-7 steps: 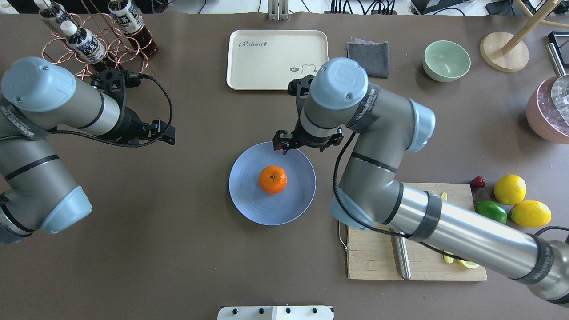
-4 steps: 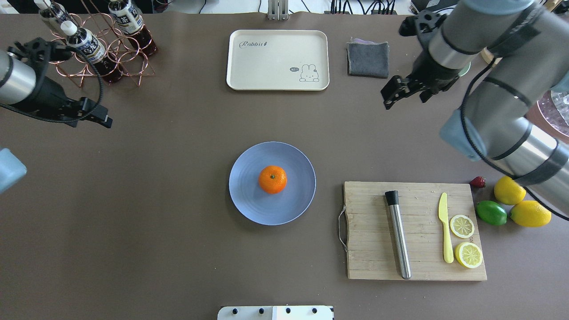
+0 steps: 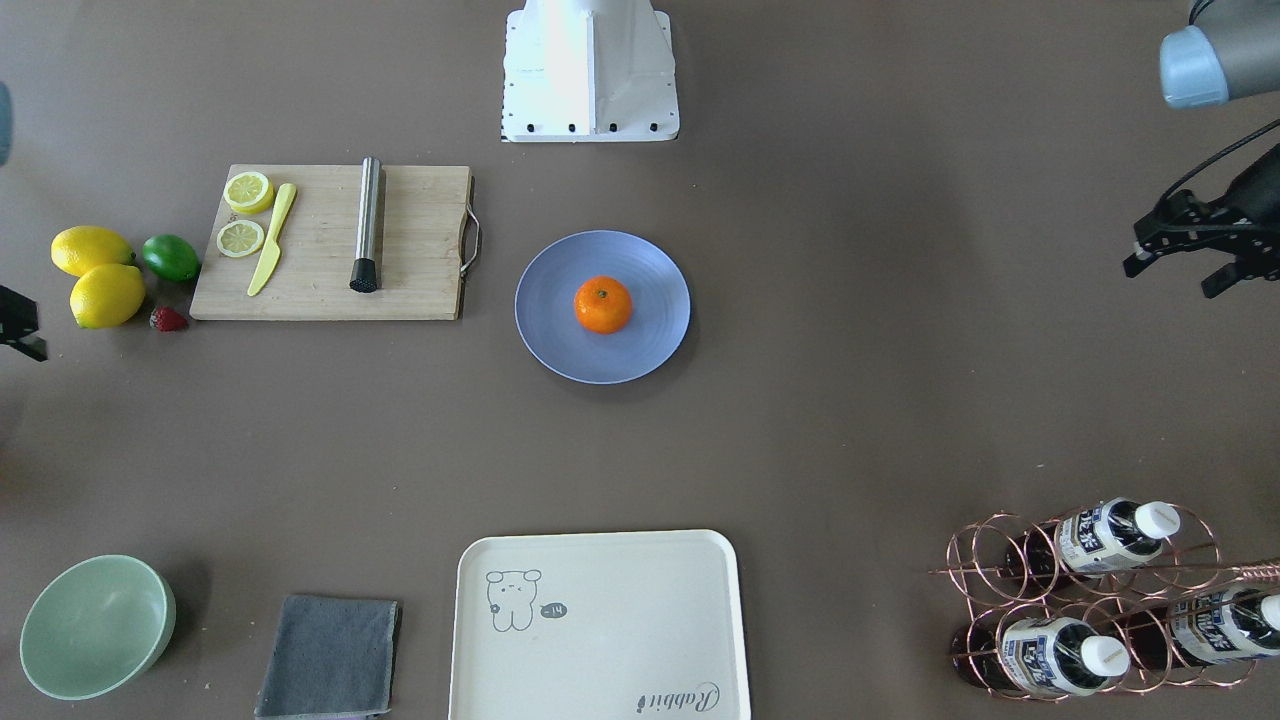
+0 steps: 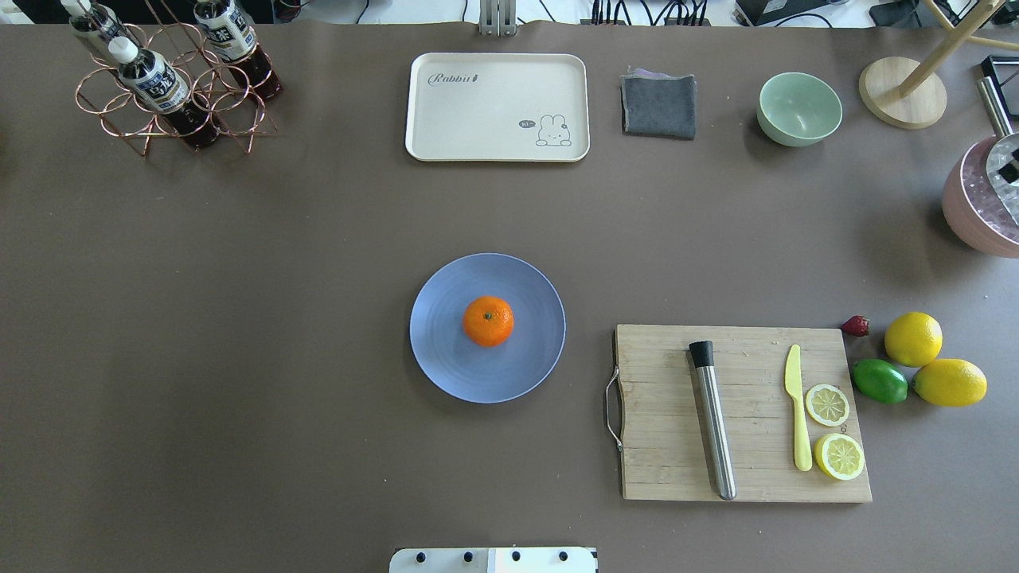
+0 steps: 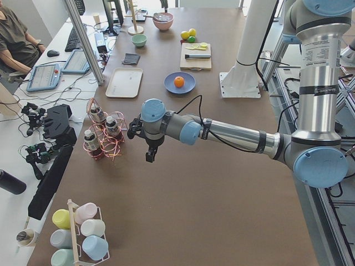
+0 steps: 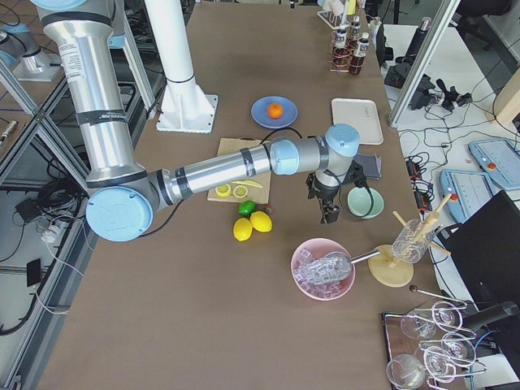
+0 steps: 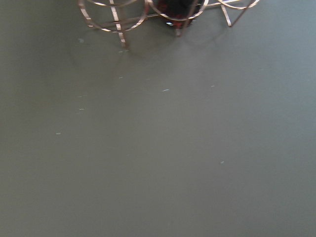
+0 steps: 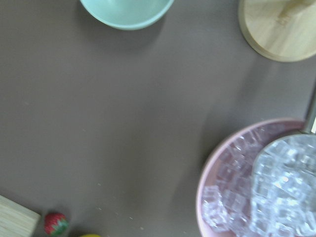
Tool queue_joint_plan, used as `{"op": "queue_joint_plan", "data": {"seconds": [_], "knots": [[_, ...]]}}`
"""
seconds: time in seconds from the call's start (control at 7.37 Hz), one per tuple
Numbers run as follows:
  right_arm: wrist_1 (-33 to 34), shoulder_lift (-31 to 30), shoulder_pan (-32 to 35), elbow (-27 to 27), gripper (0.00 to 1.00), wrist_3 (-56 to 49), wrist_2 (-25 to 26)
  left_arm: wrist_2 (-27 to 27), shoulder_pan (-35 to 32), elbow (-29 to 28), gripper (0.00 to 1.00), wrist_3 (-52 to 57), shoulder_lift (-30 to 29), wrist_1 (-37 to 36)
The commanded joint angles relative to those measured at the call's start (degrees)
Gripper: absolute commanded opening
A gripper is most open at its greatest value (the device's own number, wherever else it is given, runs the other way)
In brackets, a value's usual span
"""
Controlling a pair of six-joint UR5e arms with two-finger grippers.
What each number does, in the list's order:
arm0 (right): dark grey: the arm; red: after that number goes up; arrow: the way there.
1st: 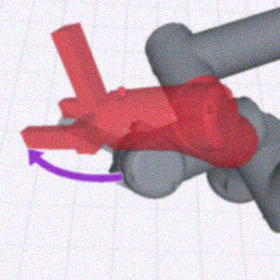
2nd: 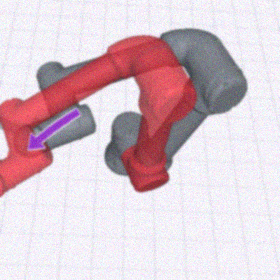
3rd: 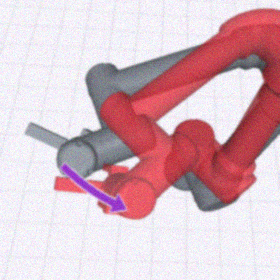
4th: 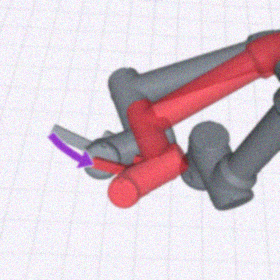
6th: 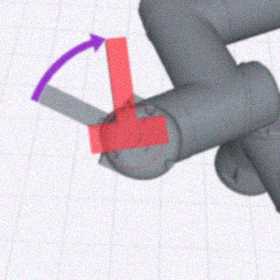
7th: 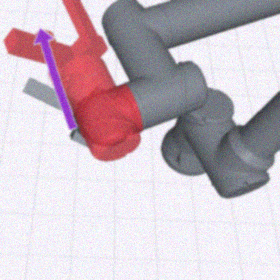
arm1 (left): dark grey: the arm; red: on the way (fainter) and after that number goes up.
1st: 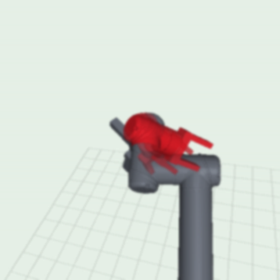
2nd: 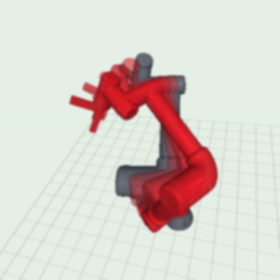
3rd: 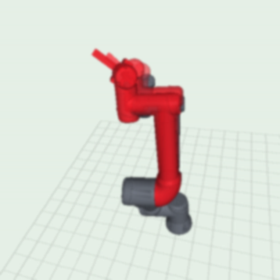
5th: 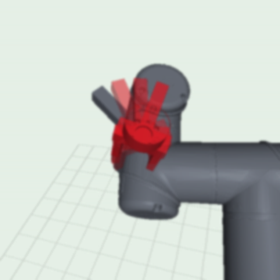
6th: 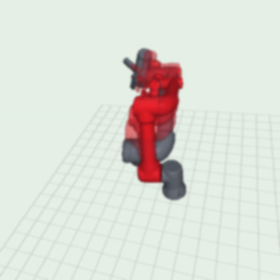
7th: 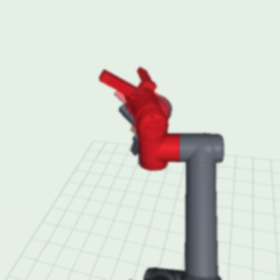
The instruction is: Pick orange to plate
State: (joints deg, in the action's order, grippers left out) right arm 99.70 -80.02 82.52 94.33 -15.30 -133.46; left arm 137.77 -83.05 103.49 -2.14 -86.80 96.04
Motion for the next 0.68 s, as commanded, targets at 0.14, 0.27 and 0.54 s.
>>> {"op": "queue_joint_plan", "data": {"seconds": [0.14,0.27,0.54], "knots": [[0.1,-2.9,9.1,-8.0,1.00,-12.8,0.0,-1.9,-6.3,0.8,0.98,6.5,3.3,-5.1],[0.1,-3.2,9.8,-7.9,1.00,-12.8,-0.1,-2.0,-6.5,0.7,0.98,7.1,3.7,-4.9],[-0.1,-4.4,10.8,-6.6,1.00,-12.7,-0.7,-1.9,-6.9,-0.3,0.98,6.5,6.5,-1.3]]}}
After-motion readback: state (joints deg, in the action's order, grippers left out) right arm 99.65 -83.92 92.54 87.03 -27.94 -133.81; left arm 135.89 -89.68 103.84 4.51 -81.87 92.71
